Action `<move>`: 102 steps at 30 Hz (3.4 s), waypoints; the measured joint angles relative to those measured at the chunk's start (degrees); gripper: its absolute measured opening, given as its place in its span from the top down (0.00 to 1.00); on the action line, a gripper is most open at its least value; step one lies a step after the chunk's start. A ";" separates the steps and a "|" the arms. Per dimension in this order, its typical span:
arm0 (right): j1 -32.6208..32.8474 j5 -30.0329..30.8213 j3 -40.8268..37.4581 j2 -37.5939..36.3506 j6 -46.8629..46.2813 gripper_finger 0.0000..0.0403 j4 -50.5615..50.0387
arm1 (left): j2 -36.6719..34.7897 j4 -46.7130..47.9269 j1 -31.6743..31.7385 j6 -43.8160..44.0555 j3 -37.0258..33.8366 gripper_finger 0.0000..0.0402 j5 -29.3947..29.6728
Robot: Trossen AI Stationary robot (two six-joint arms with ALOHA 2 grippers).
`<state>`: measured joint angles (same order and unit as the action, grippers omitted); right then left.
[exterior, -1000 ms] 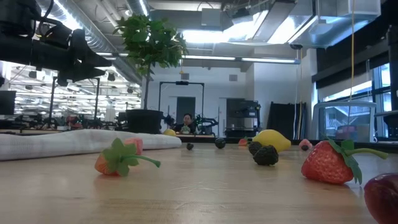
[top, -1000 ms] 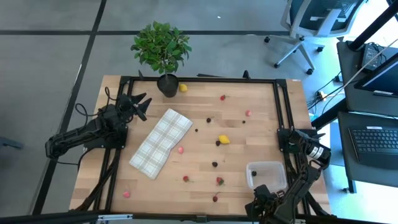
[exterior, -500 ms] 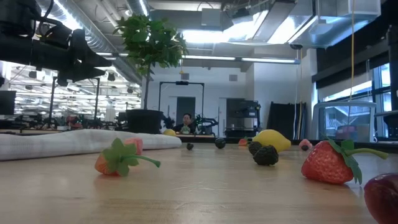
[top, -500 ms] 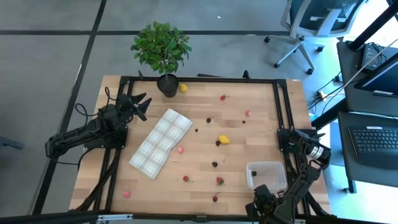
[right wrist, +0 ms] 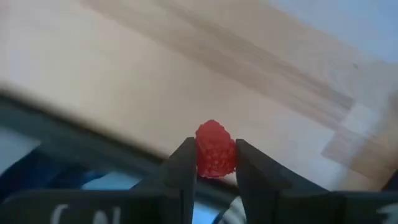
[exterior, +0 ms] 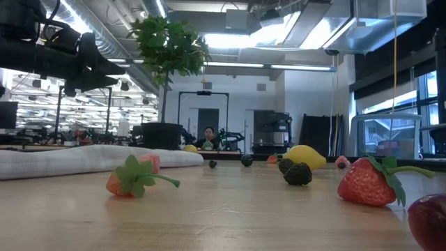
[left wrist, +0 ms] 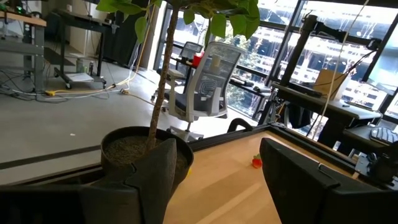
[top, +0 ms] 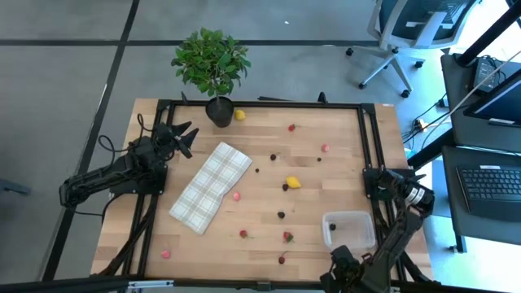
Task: Pick and placing Produce into tupperware
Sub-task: Put the red raspberry into the transparent bin, then put the black berry into the transparent bin
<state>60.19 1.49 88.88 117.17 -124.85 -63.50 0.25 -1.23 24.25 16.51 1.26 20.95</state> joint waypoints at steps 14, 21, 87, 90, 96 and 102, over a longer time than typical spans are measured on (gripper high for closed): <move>-3.40 7.60 10.56 -6.70 -1.12 0.76 -26.33 | 0.00 0.00 0.00 -0.15 0.00 0.44 0.02; -9.39 3.18 0.11 -6.48 0.69 0.76 -23.01 | 0.00 0.00 0.00 -0.13 0.00 0.44 -0.48; -49.33 24.17 6.45 -31.46 58.52 0.68 -26.12 | 0.00 0.00 0.00 -0.13 0.00 0.44 -0.68; -56.23 19.24 6.44 -31.46 63.90 0.68 -25.89 | 0.00 0.02 0.00 -0.13 -0.01 0.44 -0.66; -67.77 15.13 1.13 -31.81 72.30 0.68 -21.28 | 0.00 0.01 0.00 -0.13 0.00 0.44 -0.66; -74.63 5.73 -11.89 -31.88 80.55 0.68 -5.58 | 0.00 -0.04 -0.02 -0.15 0.00 0.44 0.43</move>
<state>-14.44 7.22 76.99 85.30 -44.30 -69.08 0.25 -1.28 24.23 16.36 1.25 21.38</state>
